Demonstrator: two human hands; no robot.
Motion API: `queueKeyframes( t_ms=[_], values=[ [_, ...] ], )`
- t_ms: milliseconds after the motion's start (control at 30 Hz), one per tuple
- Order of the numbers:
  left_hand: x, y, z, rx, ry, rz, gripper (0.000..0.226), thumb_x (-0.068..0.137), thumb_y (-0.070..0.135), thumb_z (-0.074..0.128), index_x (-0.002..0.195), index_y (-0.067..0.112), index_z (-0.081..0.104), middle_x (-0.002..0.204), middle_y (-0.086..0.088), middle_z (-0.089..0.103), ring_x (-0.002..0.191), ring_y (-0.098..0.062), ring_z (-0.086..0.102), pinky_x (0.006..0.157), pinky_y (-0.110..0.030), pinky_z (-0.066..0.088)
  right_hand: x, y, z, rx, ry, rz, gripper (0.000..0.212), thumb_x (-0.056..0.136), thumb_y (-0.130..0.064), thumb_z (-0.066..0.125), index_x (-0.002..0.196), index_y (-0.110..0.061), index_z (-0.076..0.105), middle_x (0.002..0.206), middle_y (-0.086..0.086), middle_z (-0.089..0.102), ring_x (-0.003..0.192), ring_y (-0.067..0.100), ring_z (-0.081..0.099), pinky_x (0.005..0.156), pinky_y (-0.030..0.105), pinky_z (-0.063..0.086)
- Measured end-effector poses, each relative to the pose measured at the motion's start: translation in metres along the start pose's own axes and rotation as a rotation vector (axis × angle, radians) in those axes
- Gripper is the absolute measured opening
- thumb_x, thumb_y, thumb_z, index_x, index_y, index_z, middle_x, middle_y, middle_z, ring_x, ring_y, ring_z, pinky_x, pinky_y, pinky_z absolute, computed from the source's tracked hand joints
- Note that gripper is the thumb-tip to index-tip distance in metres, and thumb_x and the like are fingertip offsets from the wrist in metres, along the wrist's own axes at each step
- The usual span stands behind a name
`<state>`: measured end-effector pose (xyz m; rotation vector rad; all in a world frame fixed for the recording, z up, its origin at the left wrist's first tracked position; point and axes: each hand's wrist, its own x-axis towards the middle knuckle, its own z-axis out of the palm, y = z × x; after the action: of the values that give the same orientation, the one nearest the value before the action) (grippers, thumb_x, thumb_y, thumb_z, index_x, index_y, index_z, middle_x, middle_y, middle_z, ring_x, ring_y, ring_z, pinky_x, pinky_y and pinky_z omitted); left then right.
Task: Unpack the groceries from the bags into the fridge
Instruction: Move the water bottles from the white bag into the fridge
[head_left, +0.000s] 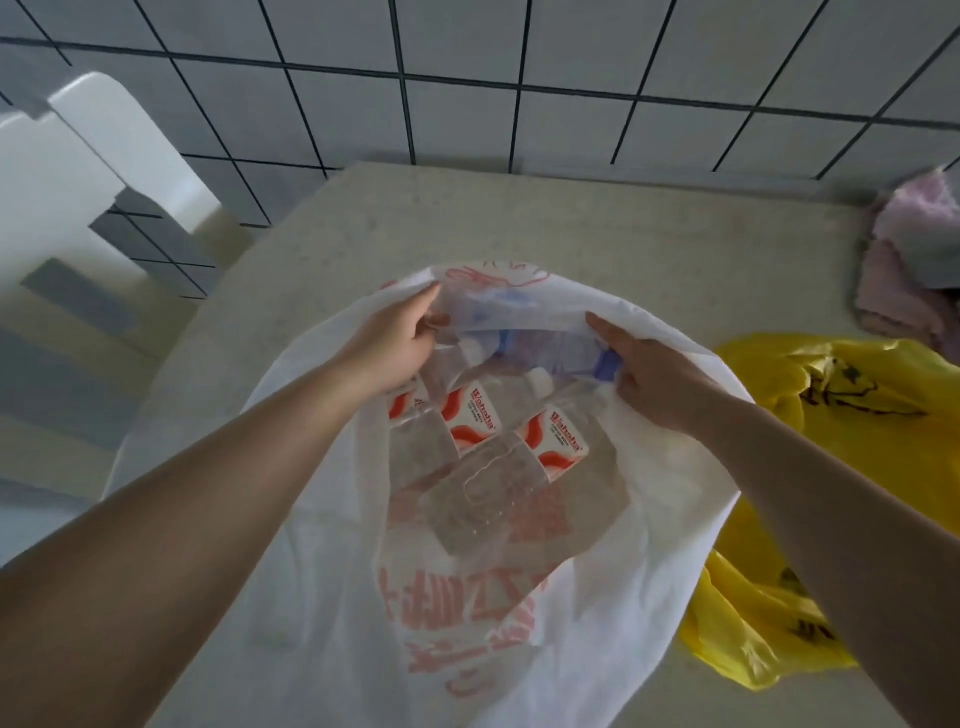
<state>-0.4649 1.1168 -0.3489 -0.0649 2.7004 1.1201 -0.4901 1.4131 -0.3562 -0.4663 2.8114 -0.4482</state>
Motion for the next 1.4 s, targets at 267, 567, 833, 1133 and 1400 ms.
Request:
queueKeyframes(
  t_ms=[267, 567, 833, 1133, 1400],
  values=[
    [0.012, 0.018, -0.001, 0.084, -0.015, 0.016, 0.051, 0.089, 0.015, 0.057, 0.139, 0.017, 0.044, 0.120, -0.007, 0.061, 0.111, -0.026, 0.057, 0.093, -0.031, 0.045, 0.003, 0.001, -0.011, 0.642, -0.005, 0.338, 0.042, 0.085, -0.009, 0.055, 0.108, -0.043, 0.065, 0.122, 0.008, 0.062, 0.100, 0.028, 0.061, 0.094, 0.038, 0.047],
    [-0.044, 0.050, 0.010, 0.087, -0.016, 0.137, 0.038, 0.091, 0.024, 0.058, 0.129, 0.019, 0.055, 0.099, 0.011, 0.059, 0.096, -0.012, 0.061, 0.089, -0.035, 0.052, -0.058, -0.054, -0.049, 0.881, 0.064, 0.257, 0.027, 0.092, -0.005, 0.054, 0.098, -0.027, 0.068, 0.104, -0.002, 0.068, 0.083, 0.005, 0.057, 0.070, 0.010, 0.043],
    [-0.082, 0.025, 0.032, 0.309, -0.027, 0.138, 0.061, 0.082, 0.039, 0.065, 0.138, 0.029, 0.043, 0.122, 0.000, 0.053, 0.110, -0.020, 0.053, 0.081, -0.032, 0.046, -0.095, -0.111, -0.005, 0.707, -0.494, 0.583, 0.044, 0.089, -0.048, 0.055, 0.099, -0.007, 0.066, 0.092, 0.005, 0.073, 0.076, 0.017, 0.069, 0.070, 0.027, 0.055],
    [-0.081, 0.022, 0.038, 0.425, -0.050, 0.098, 0.070, 0.079, 0.055, 0.063, 0.135, 0.019, 0.042, 0.116, -0.009, 0.056, 0.106, -0.033, 0.055, 0.086, -0.041, 0.047, -0.076, -0.103, 0.030, 0.909, -0.173, 0.819, 0.071, 0.060, -0.068, 0.067, 0.106, -0.014, 0.060, 0.090, 0.009, 0.070, 0.079, 0.028, 0.070, 0.074, 0.045, 0.059],
    [-0.087, 0.024, 0.037, 0.422, -0.050, 0.050, 0.075, 0.081, 0.053, 0.061, 0.142, 0.019, 0.034, 0.125, -0.009, 0.049, 0.113, -0.032, 0.053, 0.086, -0.039, 0.044, -0.068, -0.115, 0.048, 0.998, 0.001, 0.892, 0.093, 0.031, -0.070, 0.071, 0.108, -0.020, 0.057, 0.092, 0.003, 0.068, 0.078, 0.025, 0.068, 0.071, 0.042, 0.059]
  ],
)
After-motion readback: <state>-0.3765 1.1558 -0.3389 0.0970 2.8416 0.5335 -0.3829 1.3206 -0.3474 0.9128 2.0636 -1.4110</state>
